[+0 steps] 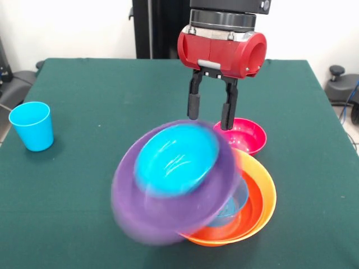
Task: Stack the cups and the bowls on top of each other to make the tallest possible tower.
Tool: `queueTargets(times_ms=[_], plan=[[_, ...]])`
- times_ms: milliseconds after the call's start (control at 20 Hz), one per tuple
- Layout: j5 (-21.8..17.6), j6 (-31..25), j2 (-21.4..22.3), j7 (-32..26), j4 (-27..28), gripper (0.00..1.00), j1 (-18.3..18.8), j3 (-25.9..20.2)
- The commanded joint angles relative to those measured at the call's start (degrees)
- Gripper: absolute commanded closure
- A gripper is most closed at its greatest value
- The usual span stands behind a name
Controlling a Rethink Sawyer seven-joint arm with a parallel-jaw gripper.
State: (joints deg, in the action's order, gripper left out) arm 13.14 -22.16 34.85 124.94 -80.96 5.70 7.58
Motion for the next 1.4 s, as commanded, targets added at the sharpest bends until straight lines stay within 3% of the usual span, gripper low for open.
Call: queueTargets(times_ms=[50, 1150, 1400], plan=[[-0.09, 0.41, -2.86, 7.04, -1.58, 0.0, -0.9, -3.43], [-0.19, 2.12, -3.2, 6.18, -1.09, 0.0, 0.38, -4.59], [-0.51, -5.98, -0.79, 4.14, 1.91, 0.0, 0.63, -3.04]])
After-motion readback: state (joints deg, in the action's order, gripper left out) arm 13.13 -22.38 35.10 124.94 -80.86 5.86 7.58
